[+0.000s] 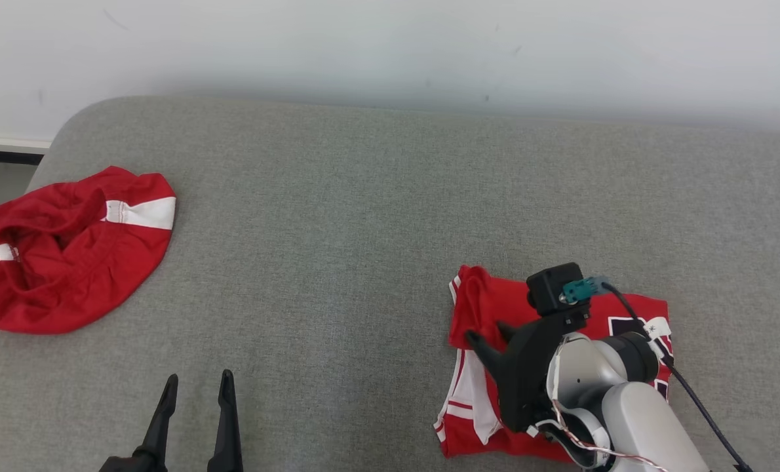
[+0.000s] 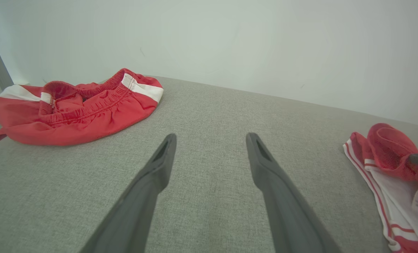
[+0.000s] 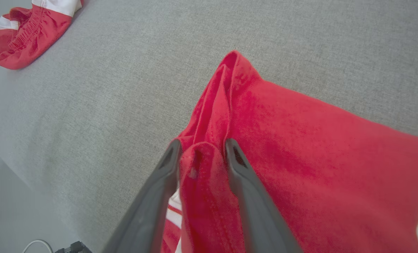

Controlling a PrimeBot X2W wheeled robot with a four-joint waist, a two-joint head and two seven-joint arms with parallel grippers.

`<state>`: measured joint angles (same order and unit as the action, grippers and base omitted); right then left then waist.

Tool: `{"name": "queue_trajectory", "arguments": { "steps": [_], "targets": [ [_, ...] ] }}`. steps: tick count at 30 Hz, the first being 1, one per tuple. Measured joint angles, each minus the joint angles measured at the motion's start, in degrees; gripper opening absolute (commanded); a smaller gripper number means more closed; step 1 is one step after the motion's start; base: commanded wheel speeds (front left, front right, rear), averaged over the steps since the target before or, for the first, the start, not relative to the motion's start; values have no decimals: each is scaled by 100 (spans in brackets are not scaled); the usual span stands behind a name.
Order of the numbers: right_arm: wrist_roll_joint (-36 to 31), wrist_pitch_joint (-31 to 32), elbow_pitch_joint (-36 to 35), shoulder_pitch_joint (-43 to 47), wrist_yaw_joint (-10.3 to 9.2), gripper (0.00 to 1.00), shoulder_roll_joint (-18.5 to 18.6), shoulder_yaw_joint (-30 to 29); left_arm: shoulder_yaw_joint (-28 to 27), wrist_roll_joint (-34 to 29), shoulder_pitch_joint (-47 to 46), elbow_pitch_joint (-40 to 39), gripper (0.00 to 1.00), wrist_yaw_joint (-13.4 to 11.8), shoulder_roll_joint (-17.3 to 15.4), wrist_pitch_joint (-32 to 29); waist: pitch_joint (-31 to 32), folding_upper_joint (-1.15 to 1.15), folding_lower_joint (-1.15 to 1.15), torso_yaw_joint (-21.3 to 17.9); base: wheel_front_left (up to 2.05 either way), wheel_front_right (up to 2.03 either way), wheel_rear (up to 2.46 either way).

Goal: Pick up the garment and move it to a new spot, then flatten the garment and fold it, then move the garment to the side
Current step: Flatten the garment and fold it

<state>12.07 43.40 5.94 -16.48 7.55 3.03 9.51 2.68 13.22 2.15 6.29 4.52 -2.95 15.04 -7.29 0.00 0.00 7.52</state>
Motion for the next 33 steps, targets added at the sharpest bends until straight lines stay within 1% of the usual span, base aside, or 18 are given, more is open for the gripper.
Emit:
{"name": "queue_trajectory", "arguments": {
  "steps": [2,6,8,10,14,18,20,24,25,26,27,33],
  "targets": [
    [245,-48,-70,-28,0,100,0,-7,0,0,-18,0,100,-5,1,0,-8,0,0,-24,0,0,0],
    [1012,-116,-439,-32,0,100,-1,-26,3,0,-19,1,100,-7,1,0,-1,0,0,-68,0,0,0],
    [1195,-146,-682,-24,0,100,-7,-118,1,0,-19,2,100,-7,1,0,14,0,0,-86,0,0,0],
    [1255,-244,-953,16,0,100,-8,-333,0,-1,-19,3,100,-8,1,0,36,0,0,-99,0,0,0],
    [1083,-537,-1300,264,0,100,0,-1068,-16,-1,-17,-9,100,-25,1,0,73,-1,0,-126,0,0,0],
    [588,-903,-1345,653,0,100,67,-1769,-12,-3,-17,-32,100,-25,1,0,83,0,0,-137,0,0,0],
    [268,-1089,-1287,887,0,100,160,-1940,-10,-12,-17,-37,100,-24,1,0,80,0,0,-144,0,0,0],
    [41,-1517,-1124,1217,0,100,126,-2098,-1,-33,-17,-65,100,-24,1,0,82,0,0,-172,0,0,0],
    [-21,-1630,-1076,1288,0,87,111,-2082,-4,-37,-17,-71,100,-24,0,0,80,0,0,-180,0,0,0],
    [-52,-1726,-1021,1357,0,32,93,-2050,-3,-37,-17,-75,100,-24,1,0,77,0,0,-187,0,0,0],
    [-52,-1820,-955,1418,-1,0,82,-1989,-3,-38,-17,-78,100,-24,1,0,76,0,0,-196,0,0,0],
    [-69,-2254,-581,1585,-1,0,34,-1269,-8,-46,-16,-78,100,-4,1,0,54,0,0,-215,0,0,0]
  ]
}}
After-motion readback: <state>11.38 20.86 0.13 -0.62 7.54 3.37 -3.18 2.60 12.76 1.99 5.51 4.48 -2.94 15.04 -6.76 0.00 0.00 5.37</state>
